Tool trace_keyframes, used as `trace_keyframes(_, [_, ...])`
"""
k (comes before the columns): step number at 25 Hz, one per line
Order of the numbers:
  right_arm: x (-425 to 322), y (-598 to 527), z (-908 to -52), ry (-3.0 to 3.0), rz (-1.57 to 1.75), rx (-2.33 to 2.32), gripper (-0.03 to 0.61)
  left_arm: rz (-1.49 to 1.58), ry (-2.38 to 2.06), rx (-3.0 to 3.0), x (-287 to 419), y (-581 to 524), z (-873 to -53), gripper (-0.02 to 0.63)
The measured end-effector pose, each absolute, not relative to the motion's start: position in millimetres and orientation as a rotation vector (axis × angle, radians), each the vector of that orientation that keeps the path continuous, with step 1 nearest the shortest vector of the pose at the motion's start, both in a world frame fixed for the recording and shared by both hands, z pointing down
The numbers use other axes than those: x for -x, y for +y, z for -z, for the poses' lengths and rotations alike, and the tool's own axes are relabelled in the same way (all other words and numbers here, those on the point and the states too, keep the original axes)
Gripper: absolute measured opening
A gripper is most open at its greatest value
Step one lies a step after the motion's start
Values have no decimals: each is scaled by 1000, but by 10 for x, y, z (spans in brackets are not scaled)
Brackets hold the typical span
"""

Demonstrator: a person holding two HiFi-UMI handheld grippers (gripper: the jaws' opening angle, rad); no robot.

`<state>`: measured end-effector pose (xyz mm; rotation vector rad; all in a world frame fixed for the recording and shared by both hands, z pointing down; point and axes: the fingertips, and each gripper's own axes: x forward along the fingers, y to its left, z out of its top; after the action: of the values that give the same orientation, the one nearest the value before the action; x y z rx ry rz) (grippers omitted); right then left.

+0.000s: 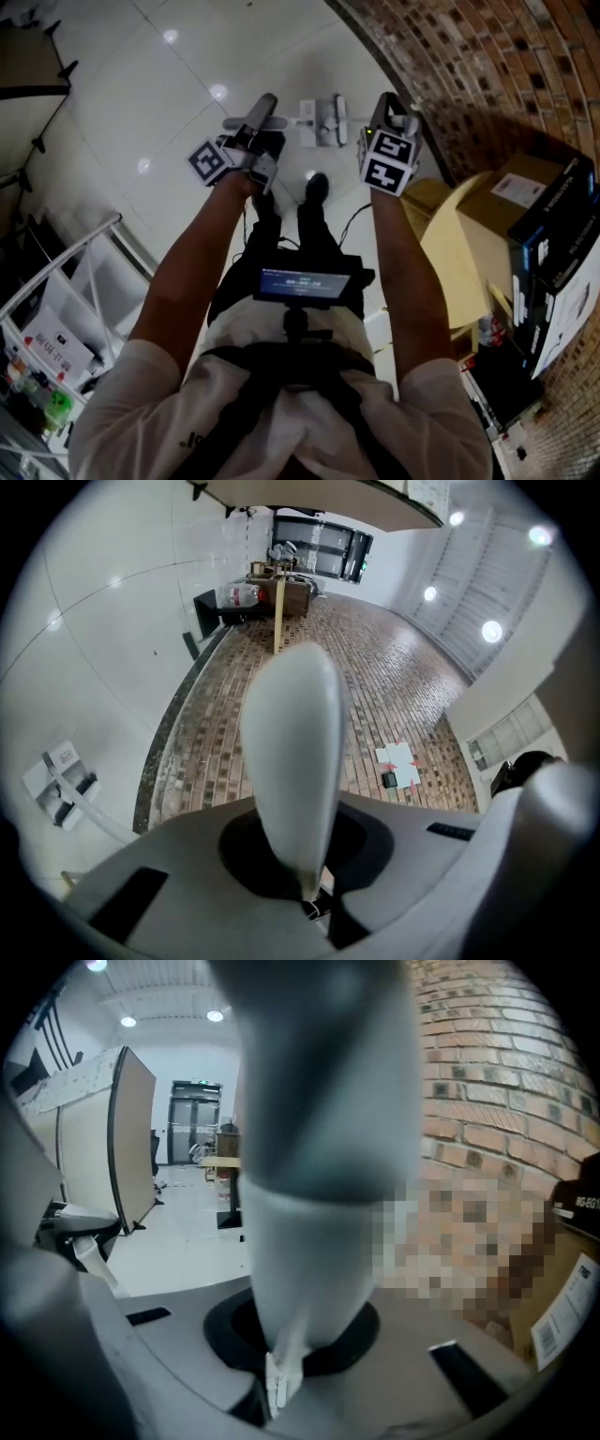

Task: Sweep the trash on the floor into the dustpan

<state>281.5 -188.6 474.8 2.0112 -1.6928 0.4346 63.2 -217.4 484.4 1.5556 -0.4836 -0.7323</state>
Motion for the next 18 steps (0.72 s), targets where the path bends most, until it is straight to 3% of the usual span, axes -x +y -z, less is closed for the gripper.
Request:
trace_keyframes(2, [-2734, -1943, -4753, -1690, -432, -1994, 12, 712, -499, -1577, -603, -2194, -4836, 5])
trace_keyframes(8, [-2752, -1971, -4770, -1623, -449, -1999, 14, 665, -497, -1620, -576, -2207, -4784, 129])
trace_keyframes(18, [-2013, -1987, -4871, -1834, -448, -1719, 40, 601, -449, -1690, -566, -2145, -4748, 184])
